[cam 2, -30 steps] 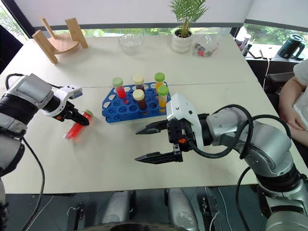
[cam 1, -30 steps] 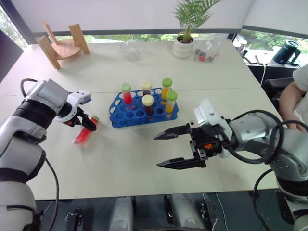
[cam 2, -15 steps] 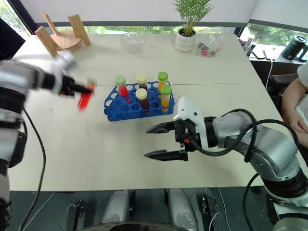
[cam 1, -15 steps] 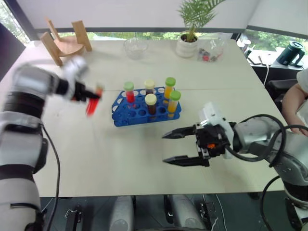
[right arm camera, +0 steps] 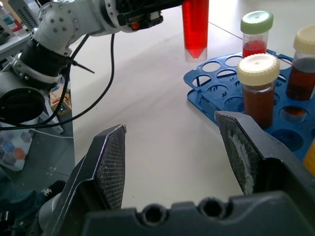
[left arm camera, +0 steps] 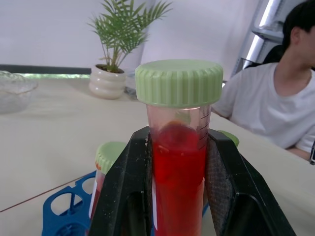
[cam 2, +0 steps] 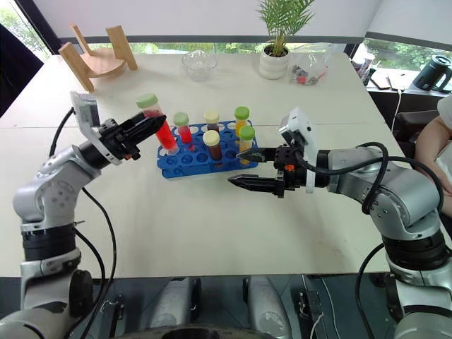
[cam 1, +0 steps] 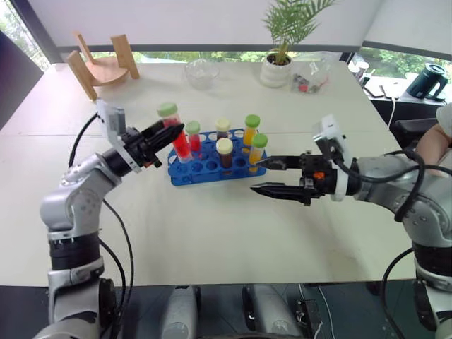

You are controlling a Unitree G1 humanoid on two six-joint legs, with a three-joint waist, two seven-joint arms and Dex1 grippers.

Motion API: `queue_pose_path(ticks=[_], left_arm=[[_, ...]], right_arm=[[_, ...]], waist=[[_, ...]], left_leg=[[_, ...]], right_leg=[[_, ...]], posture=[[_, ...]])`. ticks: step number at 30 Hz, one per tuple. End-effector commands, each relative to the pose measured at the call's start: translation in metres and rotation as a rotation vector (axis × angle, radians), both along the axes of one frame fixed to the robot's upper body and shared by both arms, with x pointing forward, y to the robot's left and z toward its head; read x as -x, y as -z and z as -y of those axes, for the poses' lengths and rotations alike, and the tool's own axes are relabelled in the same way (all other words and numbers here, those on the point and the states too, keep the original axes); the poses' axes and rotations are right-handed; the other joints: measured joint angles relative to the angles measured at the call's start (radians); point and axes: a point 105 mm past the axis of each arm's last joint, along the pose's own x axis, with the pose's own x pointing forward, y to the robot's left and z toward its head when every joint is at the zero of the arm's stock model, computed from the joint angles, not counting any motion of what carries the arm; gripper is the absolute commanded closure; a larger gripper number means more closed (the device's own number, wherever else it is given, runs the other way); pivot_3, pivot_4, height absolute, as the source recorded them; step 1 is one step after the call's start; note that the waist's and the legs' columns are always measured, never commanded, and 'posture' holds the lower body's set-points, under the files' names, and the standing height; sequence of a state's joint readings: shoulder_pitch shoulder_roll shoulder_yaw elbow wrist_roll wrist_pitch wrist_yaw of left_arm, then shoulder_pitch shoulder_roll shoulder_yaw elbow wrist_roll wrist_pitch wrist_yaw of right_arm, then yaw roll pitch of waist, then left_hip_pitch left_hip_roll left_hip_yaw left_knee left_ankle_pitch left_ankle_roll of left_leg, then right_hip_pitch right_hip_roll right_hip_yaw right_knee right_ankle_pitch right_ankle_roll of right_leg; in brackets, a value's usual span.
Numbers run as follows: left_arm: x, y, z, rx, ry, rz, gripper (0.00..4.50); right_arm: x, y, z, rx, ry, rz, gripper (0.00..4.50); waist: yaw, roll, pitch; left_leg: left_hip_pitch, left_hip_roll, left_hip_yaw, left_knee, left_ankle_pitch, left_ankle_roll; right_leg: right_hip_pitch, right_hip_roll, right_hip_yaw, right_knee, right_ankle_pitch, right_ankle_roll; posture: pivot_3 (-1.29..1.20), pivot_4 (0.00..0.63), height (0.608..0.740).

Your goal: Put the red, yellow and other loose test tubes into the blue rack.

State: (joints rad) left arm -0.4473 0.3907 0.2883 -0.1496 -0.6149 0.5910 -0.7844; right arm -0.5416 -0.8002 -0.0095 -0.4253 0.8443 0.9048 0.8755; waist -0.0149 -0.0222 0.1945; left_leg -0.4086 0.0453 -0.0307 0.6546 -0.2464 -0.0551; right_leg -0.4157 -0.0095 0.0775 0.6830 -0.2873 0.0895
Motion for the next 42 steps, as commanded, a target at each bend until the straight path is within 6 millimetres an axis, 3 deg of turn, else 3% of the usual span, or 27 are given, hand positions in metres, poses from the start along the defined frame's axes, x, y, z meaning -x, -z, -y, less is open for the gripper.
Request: queue_pose_path(ticks=[1, 14, 30, 31, 33, 36, 37, 42], left_arm=[[0.002, 0.005, 0.007, -0.062, -0.023, 0.066, 3.63], [-0.013, 0.033, 0.023, -0.146, -0.024, 0.098, 3.63], [-0.014, 0.039, 0.026, -0.19, -0.004, 0.115, 3.63], [-0.013, 0.038, 0.025, -0.183, -0.003, 0.114, 2.62], [-0.013, 0.035, 0.023, -0.177, 0.0, 0.114, 2.0], [-0.012, 0.03, 0.017, -0.208, -0.018, 0.111, 0.32], [-0.009, 0.029, 0.015, -0.24, -0.005, 0.1, 0.03], [0.019, 0.027, -0.012, -0.425, 0.06, 0.026, 0.03]], right_arm=[[0.0, -0.011, 0.0, -0.001, -0.02, 0.047, 1.32], [-0.007, -0.013, 0.001, -0.002, 0.017, 0.068, 1.32], [-0.005, -0.007, 0.0, -0.025, 0.032, 0.049, 1.32], [-0.006, -0.007, -0.001, -0.026, 0.032, 0.048, 1.32], [-0.006, -0.007, -0.001, -0.029, 0.031, 0.046, 1.32], [-0.006, -0.005, -0.002, -0.031, 0.029, 0.042, 1.32], [-0.006, -0.004, -0.001, -0.03, 0.03, 0.04, 1.32], [0.001, 0.008, 0.011, 0.005, 0.034, -0.017, 1.32]], waist=[[0.0, 0.0, 0.0], [0.001, 0.0, 0.0], [0.0, 0.0, 0.0], [0.0, 0.0, 0.0], [0.0, 0.0, 0.0], [-0.001, 0.0, 0.0], [-0.002, 0.0, 0.0], [-0.007, 0.001, 0.0]], left_leg=[[0.001, 0.0, 0.0, -0.001, 0.0, 0.0], [0.001, 0.0, 0.0, -0.002, 0.0, 0.0], [0.001, 0.0, -0.001, -0.004, 0.0, 0.0], [0.001, 0.0, -0.001, -0.004, 0.0, 0.0], [0.001, 0.0, -0.001, -0.004, 0.0, 0.0], [0.001, 0.0, -0.001, -0.004, 0.0, 0.0], [0.001, 0.0, -0.001, -0.004, 0.0, 0.0], [0.001, 0.0, -0.001, -0.006, 0.0, 0.0]], right_leg=[[0.001, 0.0, 0.0, 0.0, 0.0, 0.0], [0.001, 0.0, 0.0, -0.001, 0.0, 0.0], [0.001, 0.0, 0.0, -0.002, 0.0, 0.0], [0.001, 0.0, 0.0, -0.002, 0.0, 0.0], [0.001, 0.0, 0.0, -0.002, 0.0, 0.0], [0.001, 0.0, 0.0, -0.002, 0.0, 0.0], [0.001, 0.0, 0.0, -0.002, 0.0, 0.0], [0.0, 0.0, 0.0, -0.003, 0.0, 0.0]], posture=[[0.0, 0.15, 0.74], [0.0, 0.15, 0.74], [0.0, 0.15, 0.74], [0.0, 0.15, 0.74], [0.0, 0.15, 0.74], [0.0, 0.15, 0.74], [0.0, 0.15, 0.74], [0.0, 0.15, 0.74]])
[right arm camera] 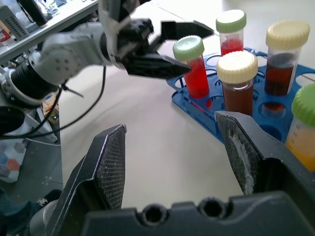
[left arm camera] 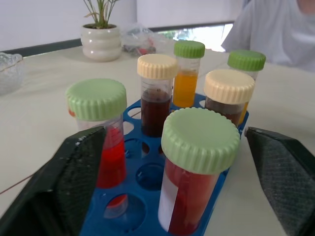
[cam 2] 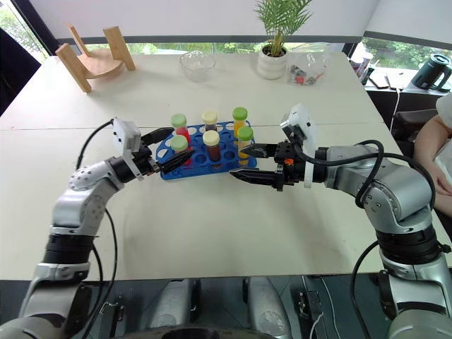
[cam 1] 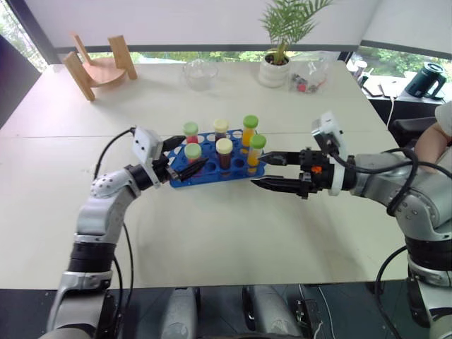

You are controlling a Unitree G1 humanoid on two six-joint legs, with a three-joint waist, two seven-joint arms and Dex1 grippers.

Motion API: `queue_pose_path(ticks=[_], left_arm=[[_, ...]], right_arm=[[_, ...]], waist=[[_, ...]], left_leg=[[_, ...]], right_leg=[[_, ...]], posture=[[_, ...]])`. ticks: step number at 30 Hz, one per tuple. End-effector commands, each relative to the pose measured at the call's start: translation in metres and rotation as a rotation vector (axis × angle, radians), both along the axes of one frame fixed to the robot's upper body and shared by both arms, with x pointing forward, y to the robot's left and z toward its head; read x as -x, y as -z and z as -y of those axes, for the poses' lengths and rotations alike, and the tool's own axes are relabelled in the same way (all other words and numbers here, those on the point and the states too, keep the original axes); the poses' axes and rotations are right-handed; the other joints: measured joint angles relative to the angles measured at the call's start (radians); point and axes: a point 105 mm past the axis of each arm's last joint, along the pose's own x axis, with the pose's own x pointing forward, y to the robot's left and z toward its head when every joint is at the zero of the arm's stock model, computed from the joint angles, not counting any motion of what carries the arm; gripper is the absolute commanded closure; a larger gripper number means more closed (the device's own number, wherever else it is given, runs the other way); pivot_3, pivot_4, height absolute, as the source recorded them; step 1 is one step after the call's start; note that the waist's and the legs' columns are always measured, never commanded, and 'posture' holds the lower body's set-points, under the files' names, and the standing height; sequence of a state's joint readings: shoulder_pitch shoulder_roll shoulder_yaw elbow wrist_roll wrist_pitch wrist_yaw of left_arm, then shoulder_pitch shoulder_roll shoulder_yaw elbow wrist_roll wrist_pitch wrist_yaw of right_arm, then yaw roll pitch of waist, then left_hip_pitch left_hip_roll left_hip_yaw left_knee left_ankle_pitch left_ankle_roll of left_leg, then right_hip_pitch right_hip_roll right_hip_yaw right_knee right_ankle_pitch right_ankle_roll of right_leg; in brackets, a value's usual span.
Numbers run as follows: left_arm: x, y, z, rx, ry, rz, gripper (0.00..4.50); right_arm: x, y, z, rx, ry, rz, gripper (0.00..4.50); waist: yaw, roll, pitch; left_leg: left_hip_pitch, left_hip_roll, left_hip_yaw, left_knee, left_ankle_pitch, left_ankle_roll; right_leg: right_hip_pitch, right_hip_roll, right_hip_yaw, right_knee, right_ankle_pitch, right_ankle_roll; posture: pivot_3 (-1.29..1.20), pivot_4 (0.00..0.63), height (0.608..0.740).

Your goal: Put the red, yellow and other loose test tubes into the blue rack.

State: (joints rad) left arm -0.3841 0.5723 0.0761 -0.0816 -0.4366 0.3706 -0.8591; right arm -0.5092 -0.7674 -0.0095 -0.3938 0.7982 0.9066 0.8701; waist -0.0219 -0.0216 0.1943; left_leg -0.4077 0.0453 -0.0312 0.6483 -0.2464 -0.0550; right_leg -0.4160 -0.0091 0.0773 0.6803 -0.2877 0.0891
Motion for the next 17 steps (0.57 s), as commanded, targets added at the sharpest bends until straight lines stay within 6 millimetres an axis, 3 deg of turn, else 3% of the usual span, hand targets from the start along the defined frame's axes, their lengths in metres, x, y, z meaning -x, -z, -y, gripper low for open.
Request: queue_pose_path(ticks=[1, 5, 8, 17], left_arm=[[0.023, -0.012, -0.018, -0.07, 0.04, -0.04, 0.03], [0.069, 0.015, -0.059, -0.27, 0.088, -0.274, 0.03], [0.091, 0.034, -0.078, -0.367, 0.102, -0.393, 0.03], [0.086, 0.038, -0.083, -0.264, 0.014, -0.384, 0.03]], right_arm=[[0.011, 0.0, 0.01, 0.026, -0.015, 0.002, 1.32], [0.024, 0.042, 0.038, 0.103, 0.014, -0.153, 1.32], [0.024, 0.052, 0.042, 0.1, 0.024, -0.178, 1.32], [0.023, 0.066, 0.036, 0.088, 0.021, -0.205, 1.32]], waist=[[0.001, 0.001, 0.0], [0.001, 0.0, 0.001], [0.001, 0.003, 0.002], [0.004, 0.002, 0.001]], left_leg=[[0.0, 0.0, 0.0, -0.001, 0.0, 0.0], [-0.001, 0.0, 0.001, -0.001, 0.0, 0.0], [0.0, 0.001, 0.003, -0.002, -0.001, 0.002], [0.0, 0.002, 0.004, 0.0, -0.001, 0.001]], right_leg=[[-0.001, 0.0, 0.0, 0.0, 0.0, 0.0], [-0.001, -0.001, 0.0, -0.001, -0.001, -0.001], [-0.001, -0.001, 0.001, -0.004, -0.003, -0.004], [0.002, -0.001, 0.001, -0.009, -0.003, -0.007]], posture=[[0.0, 0.15, 0.74], [0.0, 0.15, 0.74], [0.0, 0.15, 0.74], [0.0, 0.15, 0.74]])
